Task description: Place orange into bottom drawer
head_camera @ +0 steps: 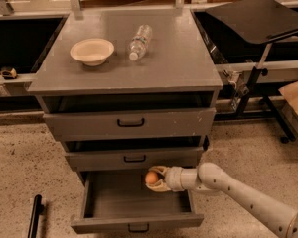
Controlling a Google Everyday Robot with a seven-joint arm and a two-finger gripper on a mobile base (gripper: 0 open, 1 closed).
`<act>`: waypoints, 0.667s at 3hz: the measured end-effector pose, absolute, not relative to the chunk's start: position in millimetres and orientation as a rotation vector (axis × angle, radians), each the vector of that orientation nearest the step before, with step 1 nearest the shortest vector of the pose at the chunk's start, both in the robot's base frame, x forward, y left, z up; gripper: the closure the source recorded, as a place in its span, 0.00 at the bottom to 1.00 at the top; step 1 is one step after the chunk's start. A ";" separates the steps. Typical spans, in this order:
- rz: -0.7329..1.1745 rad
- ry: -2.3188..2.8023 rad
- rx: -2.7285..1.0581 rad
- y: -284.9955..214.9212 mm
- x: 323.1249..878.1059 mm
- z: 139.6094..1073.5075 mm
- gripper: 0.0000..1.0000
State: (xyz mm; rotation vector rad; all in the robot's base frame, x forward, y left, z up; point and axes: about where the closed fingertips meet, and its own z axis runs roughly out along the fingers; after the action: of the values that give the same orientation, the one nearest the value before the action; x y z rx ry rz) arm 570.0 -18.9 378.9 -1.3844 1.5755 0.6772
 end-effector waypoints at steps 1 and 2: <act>0.686 1.572 -1.384 -15.8 568.5 374.8 1.00; 0.698 1.594 -1.384 -14.8 571.9 364.1 1.00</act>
Offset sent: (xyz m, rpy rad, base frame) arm 0.0090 -0.0016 -0.0285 -0.0139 0.0514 -0.0105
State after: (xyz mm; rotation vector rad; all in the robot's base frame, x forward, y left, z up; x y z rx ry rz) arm 571.9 -14.8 364.1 -1.3842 1.5940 0.6983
